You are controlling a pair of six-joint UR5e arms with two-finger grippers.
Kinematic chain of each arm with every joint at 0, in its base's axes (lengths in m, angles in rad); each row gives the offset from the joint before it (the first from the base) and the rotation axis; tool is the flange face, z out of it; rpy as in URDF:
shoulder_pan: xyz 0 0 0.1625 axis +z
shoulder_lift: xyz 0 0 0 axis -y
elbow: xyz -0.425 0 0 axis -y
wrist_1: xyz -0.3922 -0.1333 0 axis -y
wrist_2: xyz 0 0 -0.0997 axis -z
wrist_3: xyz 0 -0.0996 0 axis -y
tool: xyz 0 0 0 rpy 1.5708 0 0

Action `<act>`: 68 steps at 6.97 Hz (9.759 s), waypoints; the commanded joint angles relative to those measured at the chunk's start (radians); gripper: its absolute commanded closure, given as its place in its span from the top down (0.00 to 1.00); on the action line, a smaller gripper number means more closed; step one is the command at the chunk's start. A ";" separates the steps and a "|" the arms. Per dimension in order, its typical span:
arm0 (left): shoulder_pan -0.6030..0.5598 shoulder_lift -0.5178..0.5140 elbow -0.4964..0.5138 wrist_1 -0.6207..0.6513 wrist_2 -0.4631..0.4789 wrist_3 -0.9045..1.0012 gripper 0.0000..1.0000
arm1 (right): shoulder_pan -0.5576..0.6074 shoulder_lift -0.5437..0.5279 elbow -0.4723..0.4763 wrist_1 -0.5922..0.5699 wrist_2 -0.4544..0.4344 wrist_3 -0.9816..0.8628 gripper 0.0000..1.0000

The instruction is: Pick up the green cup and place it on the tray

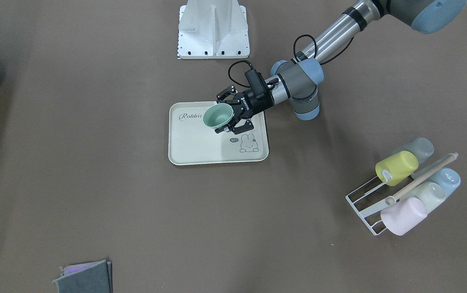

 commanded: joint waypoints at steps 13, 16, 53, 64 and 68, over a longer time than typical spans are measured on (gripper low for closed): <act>0.006 -0.002 0.005 0.128 -0.030 0.108 0.38 | 0.000 0.001 -0.004 0.000 0.022 0.000 1.00; 0.006 0.001 0.002 0.127 -0.030 0.108 0.98 | 0.000 0.001 -0.004 0.000 0.034 0.003 1.00; -1.114 0.774 -0.627 1.702 -0.786 0.311 0.98 | 0.000 0.001 -0.002 0.000 0.037 -0.002 1.00; -1.181 0.746 -0.633 1.939 -0.726 0.494 0.98 | 0.000 0.000 -0.001 0.000 0.062 -0.003 1.00; -1.185 0.752 -0.633 1.934 -0.726 0.483 0.98 | 0.000 0.000 -0.004 0.000 0.060 -0.005 1.00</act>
